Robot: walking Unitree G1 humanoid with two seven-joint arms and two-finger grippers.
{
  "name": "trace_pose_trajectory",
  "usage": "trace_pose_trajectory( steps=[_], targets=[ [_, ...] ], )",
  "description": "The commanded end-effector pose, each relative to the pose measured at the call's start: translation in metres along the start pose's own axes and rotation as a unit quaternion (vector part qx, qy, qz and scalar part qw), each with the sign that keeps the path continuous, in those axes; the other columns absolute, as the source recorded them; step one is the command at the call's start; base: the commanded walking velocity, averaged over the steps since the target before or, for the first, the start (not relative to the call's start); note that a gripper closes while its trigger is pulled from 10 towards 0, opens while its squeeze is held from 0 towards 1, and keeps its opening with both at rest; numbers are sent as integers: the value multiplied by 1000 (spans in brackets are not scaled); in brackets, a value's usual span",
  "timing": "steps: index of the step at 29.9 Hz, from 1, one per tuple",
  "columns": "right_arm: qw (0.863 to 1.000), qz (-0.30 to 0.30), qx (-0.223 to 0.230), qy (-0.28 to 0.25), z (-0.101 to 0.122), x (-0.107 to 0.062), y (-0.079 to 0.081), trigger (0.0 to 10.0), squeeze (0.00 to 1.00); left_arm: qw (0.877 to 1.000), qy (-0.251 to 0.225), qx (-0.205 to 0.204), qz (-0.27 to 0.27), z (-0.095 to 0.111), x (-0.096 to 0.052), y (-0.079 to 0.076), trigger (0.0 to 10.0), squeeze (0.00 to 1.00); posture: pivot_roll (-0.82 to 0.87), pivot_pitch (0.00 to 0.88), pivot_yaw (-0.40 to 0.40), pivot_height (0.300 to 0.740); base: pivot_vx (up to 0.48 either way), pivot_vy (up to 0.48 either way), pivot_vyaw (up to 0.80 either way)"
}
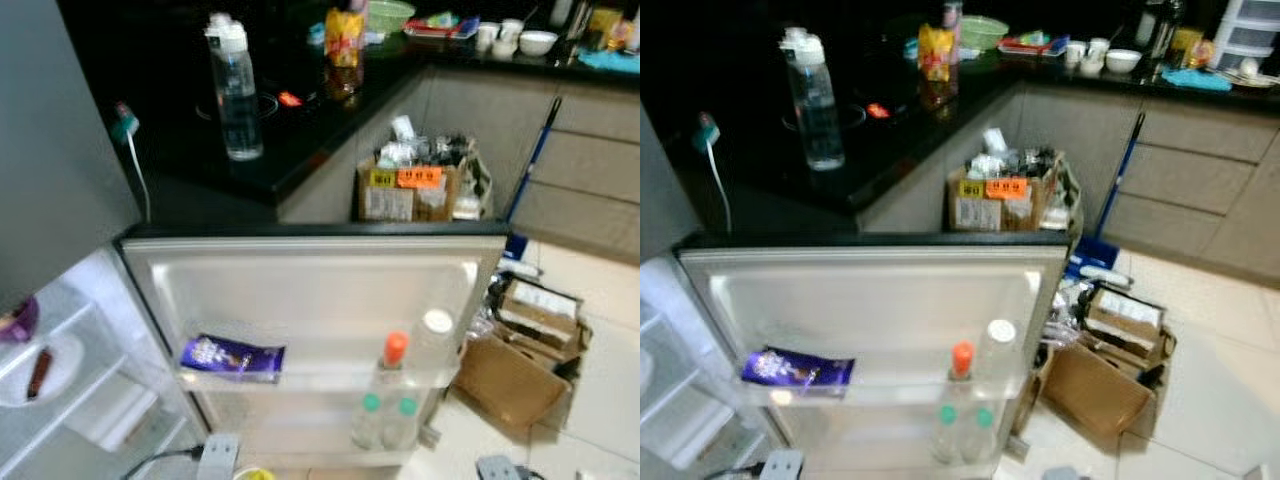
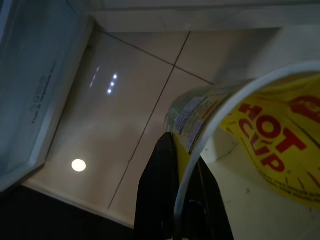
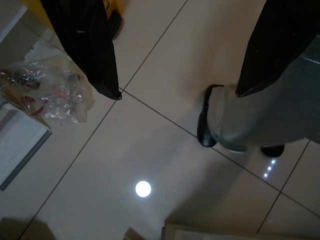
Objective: Restocking fridge
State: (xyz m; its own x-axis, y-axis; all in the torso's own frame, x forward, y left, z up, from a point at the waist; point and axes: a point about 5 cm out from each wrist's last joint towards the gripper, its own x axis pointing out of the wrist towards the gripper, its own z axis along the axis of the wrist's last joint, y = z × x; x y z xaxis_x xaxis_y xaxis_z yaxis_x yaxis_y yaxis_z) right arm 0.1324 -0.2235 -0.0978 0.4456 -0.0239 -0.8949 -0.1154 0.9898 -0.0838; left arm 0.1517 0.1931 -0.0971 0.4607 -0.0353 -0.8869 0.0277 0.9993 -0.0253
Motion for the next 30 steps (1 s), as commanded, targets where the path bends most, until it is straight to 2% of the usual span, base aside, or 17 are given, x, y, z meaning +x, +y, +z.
trace_pose_trajectory(
  steps=[1,7,11,13,24,30],
  targets=[
    [1000,6,-3,3,-1,0,4,10000,0,1000,13,-3,4,-7,-1,3,10000,0,-81,0,7,740,0,0,0],
    [1000,8,-5,4,-1,0,5,10000,0,1000,13,-2,0,-8,-1,3,10000,0,-80,0,8,740,0,0,0],
    [1000,9,-6,5,-2,0,5,10000,0,1000,15,6,-7,-8,-2,4,10000,0,-77,0,8,740,0,-469,0],
    [1000,10,-7,5,-2,1,5,10000,0,1000,13,5,1,-7,-2,6,10000,0,-76,0,9,740,0,-465,0],
    [1000,16,-9,5,-1,1,8,10000,0,999,5,-19,40,-1,-5,25,10000,0,-79,0,18,740,0,0,0],
    [1000,20,-11,6,-1,1,10,10000,0,999,3,25,42,12,-8,42,10000,0,-73,0,16,740,0,0,0]
  ],
)
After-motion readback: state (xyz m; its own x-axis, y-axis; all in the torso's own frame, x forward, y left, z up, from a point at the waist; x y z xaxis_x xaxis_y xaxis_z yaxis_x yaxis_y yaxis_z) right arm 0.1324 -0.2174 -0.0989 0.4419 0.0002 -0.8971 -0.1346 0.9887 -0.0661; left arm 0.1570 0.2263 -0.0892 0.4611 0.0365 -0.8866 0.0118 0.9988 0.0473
